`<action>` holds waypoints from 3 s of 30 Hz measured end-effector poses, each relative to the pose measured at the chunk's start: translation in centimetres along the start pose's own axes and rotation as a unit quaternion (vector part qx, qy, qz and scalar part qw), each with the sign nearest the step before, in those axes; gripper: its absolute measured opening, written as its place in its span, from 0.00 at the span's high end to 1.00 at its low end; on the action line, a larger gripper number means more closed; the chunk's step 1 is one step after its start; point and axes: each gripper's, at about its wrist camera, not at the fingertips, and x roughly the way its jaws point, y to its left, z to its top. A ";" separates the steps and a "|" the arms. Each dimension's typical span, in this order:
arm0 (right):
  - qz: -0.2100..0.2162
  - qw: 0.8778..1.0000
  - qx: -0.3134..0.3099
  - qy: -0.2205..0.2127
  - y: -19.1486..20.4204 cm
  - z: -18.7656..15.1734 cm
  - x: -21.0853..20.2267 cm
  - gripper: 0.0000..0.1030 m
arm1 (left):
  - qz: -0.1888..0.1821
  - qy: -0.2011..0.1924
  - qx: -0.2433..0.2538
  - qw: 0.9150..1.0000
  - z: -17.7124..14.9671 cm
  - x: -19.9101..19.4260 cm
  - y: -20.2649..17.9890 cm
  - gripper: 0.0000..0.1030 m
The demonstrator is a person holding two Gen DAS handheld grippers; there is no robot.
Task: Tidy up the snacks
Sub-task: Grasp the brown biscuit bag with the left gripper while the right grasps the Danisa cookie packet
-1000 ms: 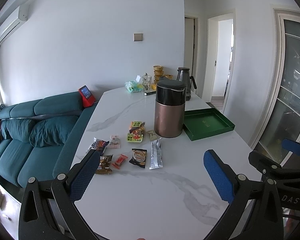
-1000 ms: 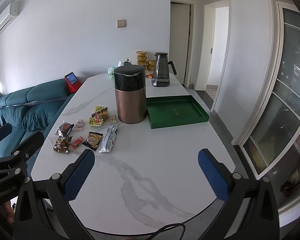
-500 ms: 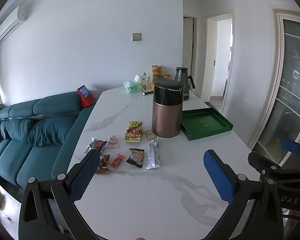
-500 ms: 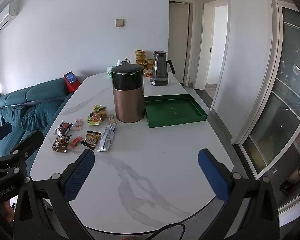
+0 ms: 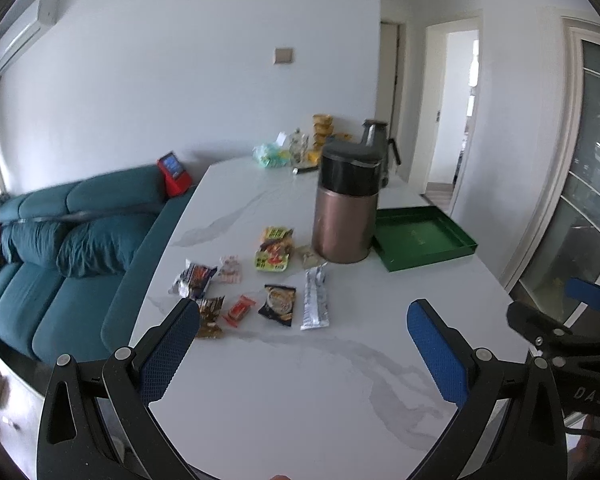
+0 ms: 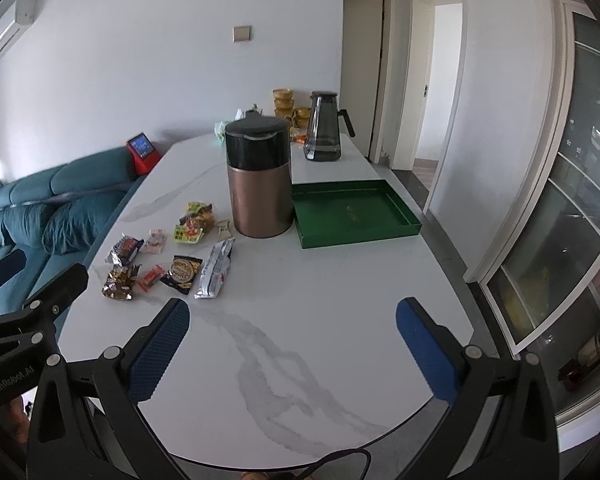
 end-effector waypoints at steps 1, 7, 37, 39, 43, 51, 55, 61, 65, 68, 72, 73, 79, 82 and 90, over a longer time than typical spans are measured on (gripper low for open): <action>0.003 1.000 -0.001 0.006 0.1 0.3 0.6 0.00 | 0.004 0.005 -0.003 1.000 0.0 0.5 0.3 0.01; 0.020 0.999 -0.015 0.038 1.5 2.1 5.7 0.00 | 0.034 0.024 -0.024 0.999 0.1 4.2 3.0 0.01; 0.151 0.973 -0.037 0.168 14.4 4.5 28.3 0.00 | 0.101 0.136 -0.048 0.984 -2.7 21.9 14.2 0.01; 0.149 0.972 -0.038 0.176 15.6 4.5 29.1 0.00 | 0.095 0.145 -0.049 0.984 -3.2 22.8 15.2 0.01; 0.150 0.968 -0.033 0.197 17.5 4.3 30.6 0.00 | 0.082 0.170 -0.057 0.980 -4.4 24.7 17.2 0.01; 0.129 0.965 -0.046 0.224 19.7 3.0 33.0 0.00 | 0.060 0.201 -0.046 0.977 -5.4 27.1 18.7 0.01; 0.122 0.962 -0.047 0.241 20.0 2.6 34.1 0.07 | 0.051 0.217 -0.045 0.974 -5.7 28.0 18.9 0.01; 0.110 0.960 -0.054 0.253 21.0 2.2 35.3 0.35 | 0.045 0.226 -0.041 0.972 -5.9 28.9 19.2 0.01; 0.103 0.958 -0.058 0.261 21.2 2.3 35.9 0.56 | 0.047 0.234 -0.038 0.970 -6.1 29.3 19.3 0.01; 0.102 0.958 -0.059 0.261 21.4 2.3 36.2 0.56 | 0.045 0.239 -0.038 0.969 -6.3 29.5 19.3 0.01; 0.102 0.958 -0.059 0.263 21.3 2.2 36.9 0.57 | 0.047 0.244 -0.032 0.968 -6.5 29.9 19.3 0.01; 0.101 0.958 -0.059 0.262 21.2 2.1 36.8 0.57 | 0.049 0.246 -0.030 0.968 -6.5 30.0 19.2 0.01; 0.104 0.957 -0.058 0.263 21.0 2.2 36.6 0.57 | 0.055 0.250 -0.011 0.967 -6.6 29.9 18.8 0.03; 0.104 0.957 -0.061 0.263 20.7 2.2 36.6 0.57 | 0.040 0.258 -0.014 0.965 -6.8 30.0 18.8 0.15; 0.104 0.958 -0.067 0.257 20.5 1.9 36.5 0.57 | 0.037 0.261 -0.021 0.964 -6.8 30.3 19.0 0.17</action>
